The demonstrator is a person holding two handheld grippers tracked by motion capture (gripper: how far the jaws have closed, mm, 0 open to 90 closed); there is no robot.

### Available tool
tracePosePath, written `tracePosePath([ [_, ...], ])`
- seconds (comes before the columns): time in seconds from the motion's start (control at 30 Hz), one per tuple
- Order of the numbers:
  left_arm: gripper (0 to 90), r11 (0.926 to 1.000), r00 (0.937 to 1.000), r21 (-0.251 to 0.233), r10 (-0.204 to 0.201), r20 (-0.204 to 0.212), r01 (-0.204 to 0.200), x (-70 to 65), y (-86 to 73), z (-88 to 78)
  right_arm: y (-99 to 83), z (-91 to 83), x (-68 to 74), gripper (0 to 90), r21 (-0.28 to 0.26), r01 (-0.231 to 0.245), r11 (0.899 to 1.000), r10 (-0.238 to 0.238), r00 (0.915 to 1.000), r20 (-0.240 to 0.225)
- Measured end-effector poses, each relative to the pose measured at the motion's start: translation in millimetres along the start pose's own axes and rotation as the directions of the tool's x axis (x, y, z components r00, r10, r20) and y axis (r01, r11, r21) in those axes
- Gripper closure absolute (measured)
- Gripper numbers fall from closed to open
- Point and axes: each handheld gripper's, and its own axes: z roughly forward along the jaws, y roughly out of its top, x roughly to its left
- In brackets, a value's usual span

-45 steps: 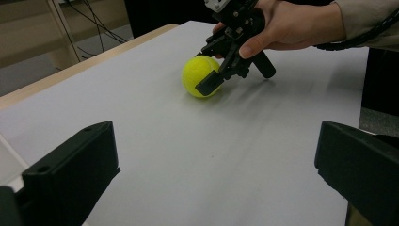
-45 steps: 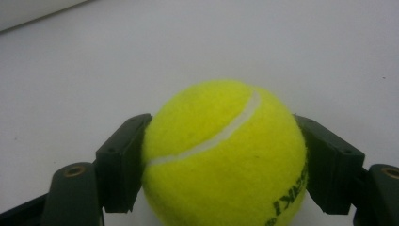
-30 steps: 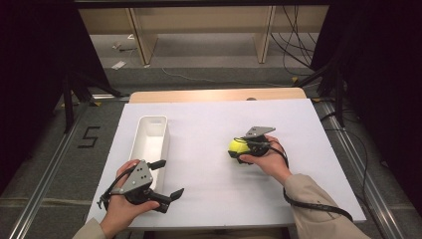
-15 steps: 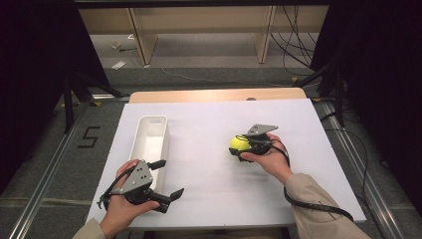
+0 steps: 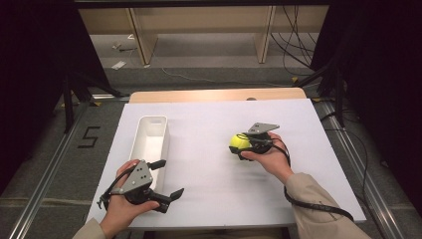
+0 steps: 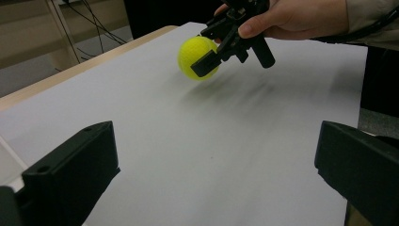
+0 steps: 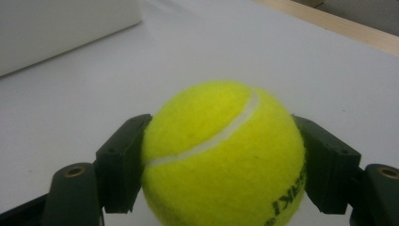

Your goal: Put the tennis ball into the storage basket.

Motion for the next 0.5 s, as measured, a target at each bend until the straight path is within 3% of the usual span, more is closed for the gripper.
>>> tracePosePath([
  [0.5,0.0,1.0000,1.0000,0.002,0.001,0.001,-0.001,-0.1,0.2,-0.3,7.5,-6.0,0.6,26.9,-0.040,0.002,0.999,-0.001,1.0000,0.009],
])
